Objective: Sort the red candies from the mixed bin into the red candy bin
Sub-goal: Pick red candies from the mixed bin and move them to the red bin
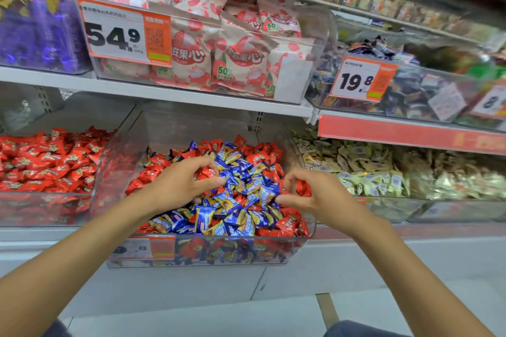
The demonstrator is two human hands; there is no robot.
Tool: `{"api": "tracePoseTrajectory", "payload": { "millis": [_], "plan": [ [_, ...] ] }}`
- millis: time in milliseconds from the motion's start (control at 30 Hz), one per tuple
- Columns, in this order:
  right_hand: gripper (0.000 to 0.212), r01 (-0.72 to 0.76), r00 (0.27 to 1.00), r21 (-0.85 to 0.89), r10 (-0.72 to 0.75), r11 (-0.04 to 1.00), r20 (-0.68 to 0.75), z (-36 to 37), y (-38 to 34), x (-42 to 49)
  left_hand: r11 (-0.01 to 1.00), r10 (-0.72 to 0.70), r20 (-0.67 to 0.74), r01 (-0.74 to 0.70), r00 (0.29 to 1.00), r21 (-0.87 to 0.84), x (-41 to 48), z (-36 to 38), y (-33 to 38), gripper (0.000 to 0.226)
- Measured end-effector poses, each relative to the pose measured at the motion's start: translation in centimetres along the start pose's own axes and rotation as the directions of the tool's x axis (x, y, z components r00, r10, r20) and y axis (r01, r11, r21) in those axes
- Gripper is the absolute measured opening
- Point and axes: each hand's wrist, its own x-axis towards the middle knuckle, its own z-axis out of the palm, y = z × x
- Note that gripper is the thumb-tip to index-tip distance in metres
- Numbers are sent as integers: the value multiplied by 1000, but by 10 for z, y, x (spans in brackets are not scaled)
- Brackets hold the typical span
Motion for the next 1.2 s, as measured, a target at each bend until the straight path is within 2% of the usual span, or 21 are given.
{"api": "tracePoseTrajectory", "payload": {
  "millis": [67,167,267,300,333,400,467,600,800,933,1033,1133,1200],
  "plan": [
    [26,-9,996,47,13,999,-84,-10,3,-13,997,49,-3,-49,999,-55,1,6,11,6],
    [25,-22,971,282,87,959,-222,-16,15,-28,982,186,-6,-186,983,-37,8,27,39,19],
    [18,-37,953,396,152,917,-263,-18,26,-36,960,274,125,-278,954,18,17,61,67,17],
    [17,-43,949,422,169,906,-265,-19,29,-38,955,271,182,-288,945,73,21,72,72,15],
    [17,-45,948,449,181,893,-264,-20,32,-39,944,243,240,-286,940,166,25,82,76,24],
    [18,-43,948,492,191,869,-254,-22,38,-41,864,156,332,-292,930,410,33,95,78,47],
    [18,-50,949,502,198,863,-245,-21,43,-41,790,128,372,-321,919,522,37,97,80,49],
    [21,-75,954,484,203,872,-219,-16,48,-38,841,168,328,-309,930,445,37,86,74,35],
    [18,-46,976,404,126,914,-175,-8,29,-27,905,126,74,-145,989,400,20,39,46,24],
    [8,-21,995,422,61,906,-81,7,2,-18,981,110,5,-110,994,163,3,11,28,14],
    [14,-17,1000,229,20,973,-8,23,-9,-7,994,98,-37,-96,995,46,-11,2,15,12],
    [40,-35,981,-43,42,998,191,36,-11,3,999,40,-91,-40,995,-2,-21,-1,2,14],
    [51,-59,946,-131,98,990,310,39,-14,7,1000,19,-107,-20,994,-11,-24,-2,-3,15]
  ]
}}
